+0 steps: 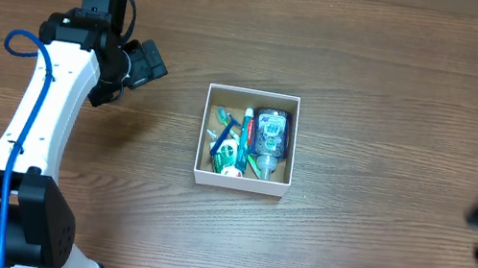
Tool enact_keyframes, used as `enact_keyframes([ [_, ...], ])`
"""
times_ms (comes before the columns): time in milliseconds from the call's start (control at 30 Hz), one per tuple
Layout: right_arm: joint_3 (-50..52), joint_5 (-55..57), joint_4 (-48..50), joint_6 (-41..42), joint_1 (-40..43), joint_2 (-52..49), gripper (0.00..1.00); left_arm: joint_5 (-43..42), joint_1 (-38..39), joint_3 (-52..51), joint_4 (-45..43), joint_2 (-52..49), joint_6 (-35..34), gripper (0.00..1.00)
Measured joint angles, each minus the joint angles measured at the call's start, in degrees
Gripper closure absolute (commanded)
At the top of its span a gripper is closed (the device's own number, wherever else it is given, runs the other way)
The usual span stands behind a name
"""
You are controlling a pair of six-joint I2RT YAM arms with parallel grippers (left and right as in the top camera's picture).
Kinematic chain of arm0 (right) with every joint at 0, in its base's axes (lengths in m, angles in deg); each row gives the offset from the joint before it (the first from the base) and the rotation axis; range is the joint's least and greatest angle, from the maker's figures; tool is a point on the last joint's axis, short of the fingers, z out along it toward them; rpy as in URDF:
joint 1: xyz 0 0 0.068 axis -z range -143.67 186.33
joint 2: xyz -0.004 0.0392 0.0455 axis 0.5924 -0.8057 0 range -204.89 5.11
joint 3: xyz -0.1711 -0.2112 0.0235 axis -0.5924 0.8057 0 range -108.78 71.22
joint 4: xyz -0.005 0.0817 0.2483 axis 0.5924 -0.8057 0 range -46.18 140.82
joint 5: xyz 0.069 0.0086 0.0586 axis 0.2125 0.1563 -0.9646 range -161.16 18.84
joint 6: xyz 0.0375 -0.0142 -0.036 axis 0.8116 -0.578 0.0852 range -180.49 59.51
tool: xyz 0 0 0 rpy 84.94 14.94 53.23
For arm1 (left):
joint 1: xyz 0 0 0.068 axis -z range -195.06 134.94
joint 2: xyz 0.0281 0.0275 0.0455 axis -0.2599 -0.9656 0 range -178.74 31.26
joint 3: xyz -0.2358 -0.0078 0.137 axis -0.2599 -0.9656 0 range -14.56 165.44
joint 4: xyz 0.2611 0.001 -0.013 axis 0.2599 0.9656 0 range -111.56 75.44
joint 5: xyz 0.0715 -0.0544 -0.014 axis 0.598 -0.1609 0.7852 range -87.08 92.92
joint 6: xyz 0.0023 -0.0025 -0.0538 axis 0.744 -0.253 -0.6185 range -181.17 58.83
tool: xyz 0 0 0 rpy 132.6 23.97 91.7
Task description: Pack container
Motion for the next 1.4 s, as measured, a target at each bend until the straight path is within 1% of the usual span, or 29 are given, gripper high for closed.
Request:
enact_keyframes([
  [100,7.06,-0.37,10.16,-0.92,-0.48,9.14,0.00,-0.02,0.00,0.02,0.02,0.00,0.00,0.00],
  [133,10.75,-0.48,14.01,-1.51,-0.52,12.57,0.00,-0.02,0.00,0.02,0.00,0.00,0.00,0.00],
  [200,16.35,-0.55,19.45,-2.27,-0.52,16.39,0.00,-0.02,0.00,0.02,0.00,0.00,0.00,0.00],
  [233,21.18,-0.52,22.10,-2.75,-0.52,19.10,0.00,-0.02,0.00,0.02,0.00,0.00,0.00,0.00],
  [267,25.40,-0.96,27.06,-2.97,-0.52,20.65,0.00,0.00,0.00,0.02,0.00,0.00,0.00,0.00],
  [400,40.48,-4.28,36.28,-3.45,-0.50,26.03,0.00,-0.02,0.00,0.02,-0.02,0.00,0.00,0.00],
  [567,52.41,-9.22,44.44,-3.80,-0.48,26.64,0.00,-0.02,0.00,0.02,0.00,0.00,0.00,0.00],
  [833,64.72,-12.15,45.16,-3.89,-0.48,26.75,0.00,-0.02,0.00,0.02,0.00,0.00,0.00,0.00],
  [900,66.05,-12.44,45.13,-3.93,-0.48,26.75,0.00,-0.02,0.00,0.02,0.00,0.00,0.00,0.00],
  [1033,67.73,-12.55,44.13,-4.02,-0.48,26.77,0.00,-0.02,0.00,0.02,0.00,0.00,0.00,0.00],
  [1400,67.98,-12.96,36.00,-4.87,-0.48,26.86,0.00,-0.02,0.00,0.02,0.00,0.00,0.00,0.00],
])
